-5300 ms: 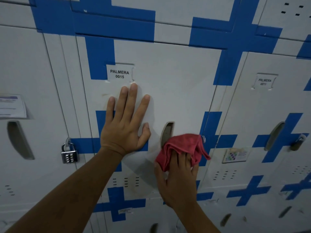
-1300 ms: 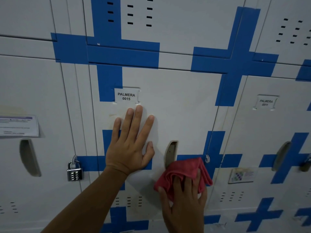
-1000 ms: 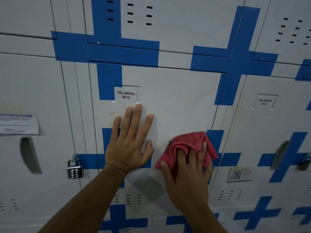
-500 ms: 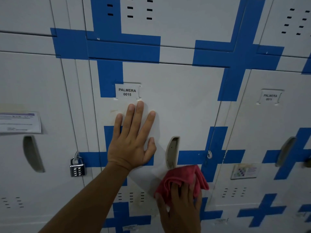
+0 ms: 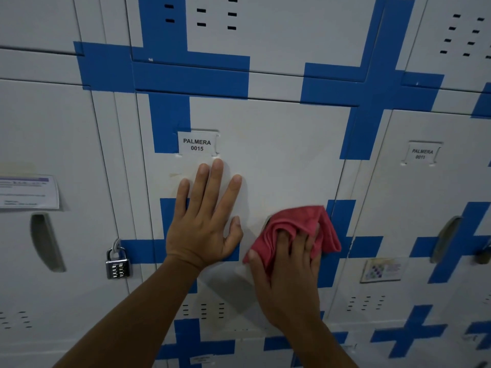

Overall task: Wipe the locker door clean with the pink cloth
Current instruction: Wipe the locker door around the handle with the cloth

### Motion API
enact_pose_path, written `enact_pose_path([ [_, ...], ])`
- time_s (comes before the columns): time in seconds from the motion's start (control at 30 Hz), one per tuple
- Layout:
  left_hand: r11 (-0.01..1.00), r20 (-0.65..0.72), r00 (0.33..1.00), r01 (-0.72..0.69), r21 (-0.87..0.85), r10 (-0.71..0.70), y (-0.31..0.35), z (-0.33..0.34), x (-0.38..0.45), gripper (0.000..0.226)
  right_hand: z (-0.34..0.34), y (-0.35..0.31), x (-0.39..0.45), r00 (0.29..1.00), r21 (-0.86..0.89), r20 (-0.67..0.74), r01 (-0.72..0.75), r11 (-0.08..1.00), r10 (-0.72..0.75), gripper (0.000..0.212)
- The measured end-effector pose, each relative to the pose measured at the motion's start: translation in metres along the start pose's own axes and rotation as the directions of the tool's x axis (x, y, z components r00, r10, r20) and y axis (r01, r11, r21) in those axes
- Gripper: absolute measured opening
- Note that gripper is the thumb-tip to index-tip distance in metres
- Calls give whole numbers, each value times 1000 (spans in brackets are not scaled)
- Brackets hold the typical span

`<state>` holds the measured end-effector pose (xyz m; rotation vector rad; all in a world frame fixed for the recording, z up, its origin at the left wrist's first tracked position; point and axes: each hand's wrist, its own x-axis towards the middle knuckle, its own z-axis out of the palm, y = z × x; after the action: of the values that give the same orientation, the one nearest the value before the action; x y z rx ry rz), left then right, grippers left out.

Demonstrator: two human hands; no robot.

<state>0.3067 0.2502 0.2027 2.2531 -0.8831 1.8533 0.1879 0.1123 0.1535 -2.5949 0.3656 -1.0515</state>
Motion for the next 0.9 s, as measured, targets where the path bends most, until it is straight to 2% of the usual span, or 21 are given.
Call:
enact_pose_path([
  [0.13, 1000, 1, 1000, 3, 4, -3, 0, 0, -1, 75, -11, -21, 15, 996, 50, -60, 69, 996, -66, 74],
  [0.23, 1000, 29, 1000, 3, 3, -3, 0, 0, -1, 85, -14, -30, 17, 979, 29, -36, 204, 979, -203, 69],
  [0.33, 1000, 37, 999, -6, 17, 6, -1, 1, -2, 91, -18, -20, 19, 963, -5, -7, 268, 963, -268, 63],
  [0.4, 1000, 25, 1000, -6, 9, 6, -1, 1, -1, 84, -21, -9, 21, 967, -43, 0, 255, 966, -255, 60],
  [0.53, 1000, 13, 1000, 3, -22, -3, 0, 0, -1, 74, -21, 3, 21, 998, -12, -39, 52, 999, -53, 68],
  [0.6, 1000, 10, 1000, -3, -21, 4, 0, -1, -1, 74, -19, -4, 21, 996, 24, -84, 6, 1000, -4, 70],
  [0.7, 1000, 4, 1000, 1, -21, -1, 0, 0, -1, 74, -18, -26, 20, 993, 97, -113, 56, 994, -45, 68],
  [0.83, 1000, 12, 1000, -5, 4, 5, -1, 2, -2, 87, -19, -30, 19, 980, 32, -28, 198, 980, -197, 65],
  [0.9, 1000, 1, 1000, -3, -5, 3, -1, 1, -2, 81, -21, -18, 21, 975, -5, -15, 220, 975, -220, 61],
])
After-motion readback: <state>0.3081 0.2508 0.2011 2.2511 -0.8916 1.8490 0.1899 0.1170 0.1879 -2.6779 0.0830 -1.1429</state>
